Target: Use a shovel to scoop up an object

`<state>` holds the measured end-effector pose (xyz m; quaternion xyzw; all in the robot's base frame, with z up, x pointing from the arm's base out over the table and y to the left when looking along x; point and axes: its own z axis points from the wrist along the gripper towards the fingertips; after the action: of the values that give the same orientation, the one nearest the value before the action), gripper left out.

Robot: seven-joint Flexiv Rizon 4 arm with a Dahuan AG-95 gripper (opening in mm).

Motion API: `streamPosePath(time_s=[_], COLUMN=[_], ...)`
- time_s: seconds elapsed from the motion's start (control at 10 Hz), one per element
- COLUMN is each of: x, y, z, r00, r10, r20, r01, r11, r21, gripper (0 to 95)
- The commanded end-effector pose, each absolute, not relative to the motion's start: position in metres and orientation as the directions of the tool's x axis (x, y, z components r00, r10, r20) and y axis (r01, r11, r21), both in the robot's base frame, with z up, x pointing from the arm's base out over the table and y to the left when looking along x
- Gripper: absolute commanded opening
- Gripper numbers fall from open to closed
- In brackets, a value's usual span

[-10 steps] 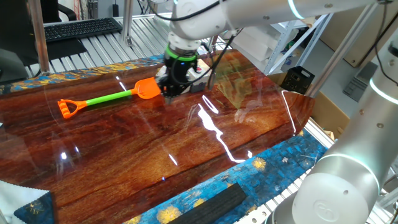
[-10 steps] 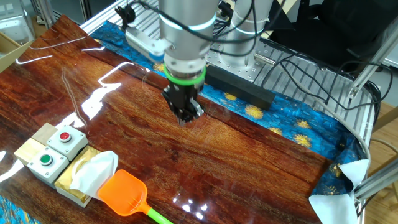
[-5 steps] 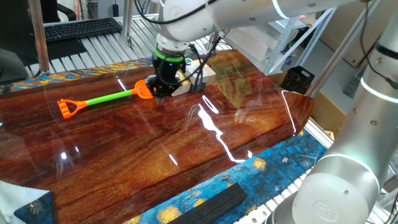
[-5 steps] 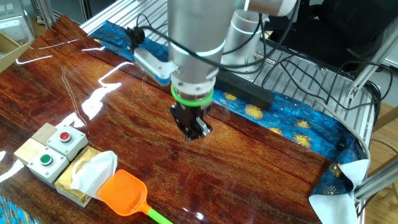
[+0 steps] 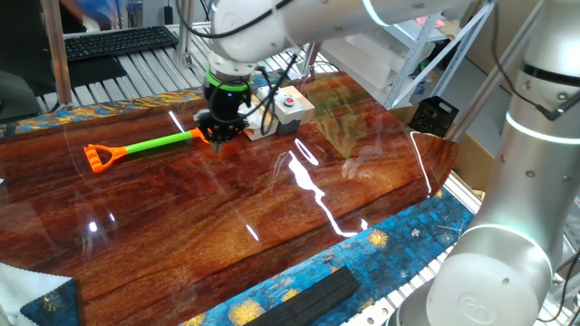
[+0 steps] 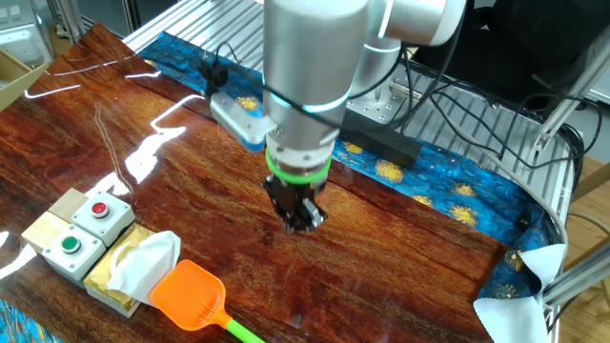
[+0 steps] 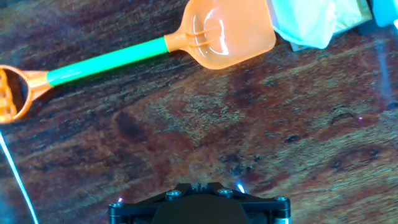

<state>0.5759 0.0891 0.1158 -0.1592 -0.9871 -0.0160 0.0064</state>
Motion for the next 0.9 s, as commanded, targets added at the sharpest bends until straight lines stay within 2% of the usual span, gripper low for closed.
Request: streamPosePath(time_s=[0.1,0.9], x=[0.5776,0.5783], y=[0.0872,0.0873], z=[0.1202,0.1212], r00=[-0.948,-0.942], r10=[0.316,0.334], r20=[0.022,0.024], r01=[0.317,0.334], r11=[0.948,0.942], r21=[0.029,0.026], gripper=[0.0,0.0])
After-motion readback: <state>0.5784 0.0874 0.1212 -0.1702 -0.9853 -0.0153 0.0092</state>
